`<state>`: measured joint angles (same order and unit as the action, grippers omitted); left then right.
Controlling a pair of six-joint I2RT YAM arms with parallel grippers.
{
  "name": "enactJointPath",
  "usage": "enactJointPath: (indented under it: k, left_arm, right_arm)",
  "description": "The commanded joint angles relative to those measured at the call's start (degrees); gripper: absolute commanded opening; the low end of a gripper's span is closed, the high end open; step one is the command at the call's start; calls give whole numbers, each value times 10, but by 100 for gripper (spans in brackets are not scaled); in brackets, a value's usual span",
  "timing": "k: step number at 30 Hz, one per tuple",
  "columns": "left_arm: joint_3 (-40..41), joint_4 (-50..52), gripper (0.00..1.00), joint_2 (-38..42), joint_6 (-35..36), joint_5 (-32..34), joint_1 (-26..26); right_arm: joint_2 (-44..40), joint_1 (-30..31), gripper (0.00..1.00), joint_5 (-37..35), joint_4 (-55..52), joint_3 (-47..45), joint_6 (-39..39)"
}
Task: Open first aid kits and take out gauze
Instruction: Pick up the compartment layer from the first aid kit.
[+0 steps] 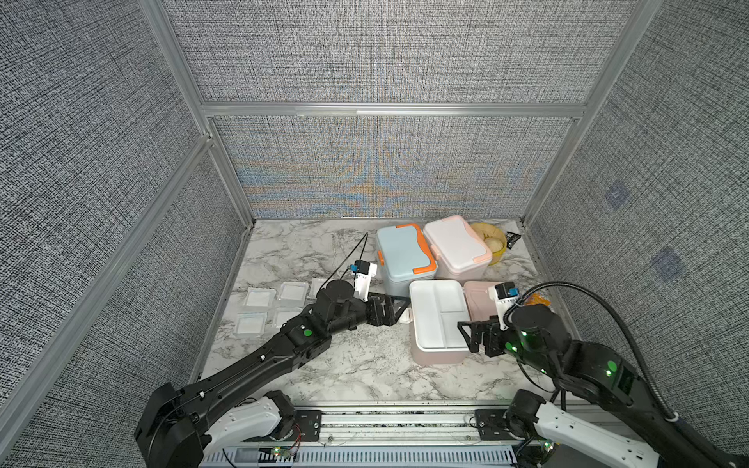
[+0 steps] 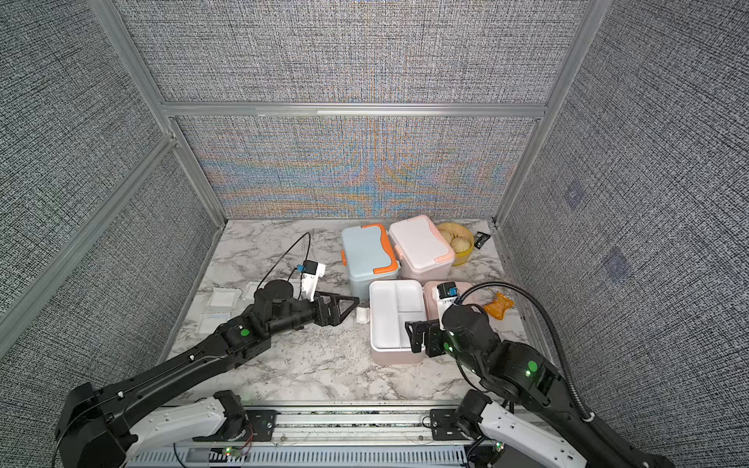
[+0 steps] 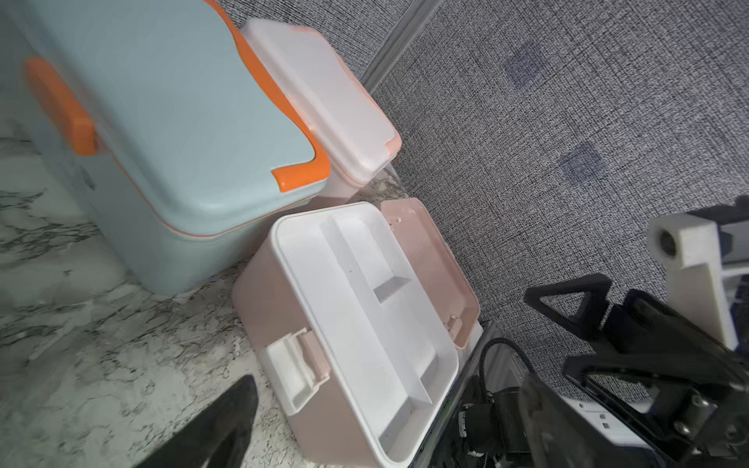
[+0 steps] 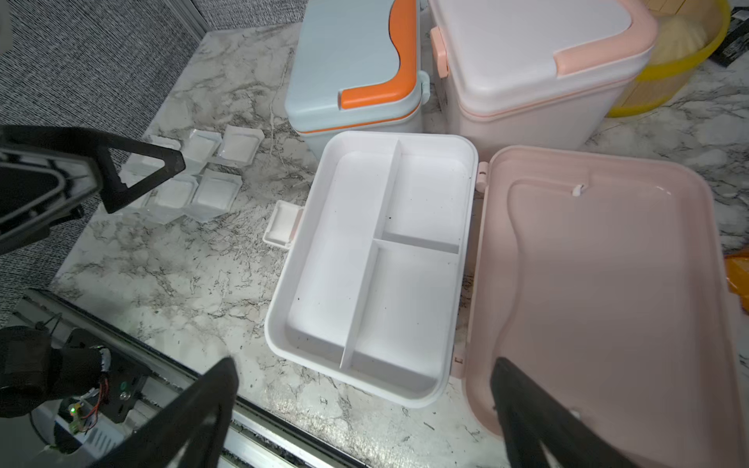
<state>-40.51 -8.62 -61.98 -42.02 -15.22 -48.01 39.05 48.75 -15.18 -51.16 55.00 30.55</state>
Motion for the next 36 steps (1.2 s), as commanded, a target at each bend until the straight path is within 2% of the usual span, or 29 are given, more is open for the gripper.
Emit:
enactJointPath:
  k: [1,5,12,17,24,36]
  left_arm:
    - [30,-123,100,-7,9,-37,-3]
    - [75,-177,100,-13,5,-38,-3]
    - [122,-221,100,-20,1,-40,-3]
    - [133,-221,100,-18,4,-38,-3]
    - [129,-225,100,-25,3,-52,-3]
    - [126,-246,100,-38,1,-76,-4]
  right_arm:
    - [40,-2,99,-9,34,7,-19]
    - [109,-9,98,13,56,15,-33]
    - [254,-31,87,47,57,77,-33]
    - [335,-46,75,41,40,117,-22]
    - [410,-73,52,3,39,143,10]
    - [516,-80,27,3,10,170,61]
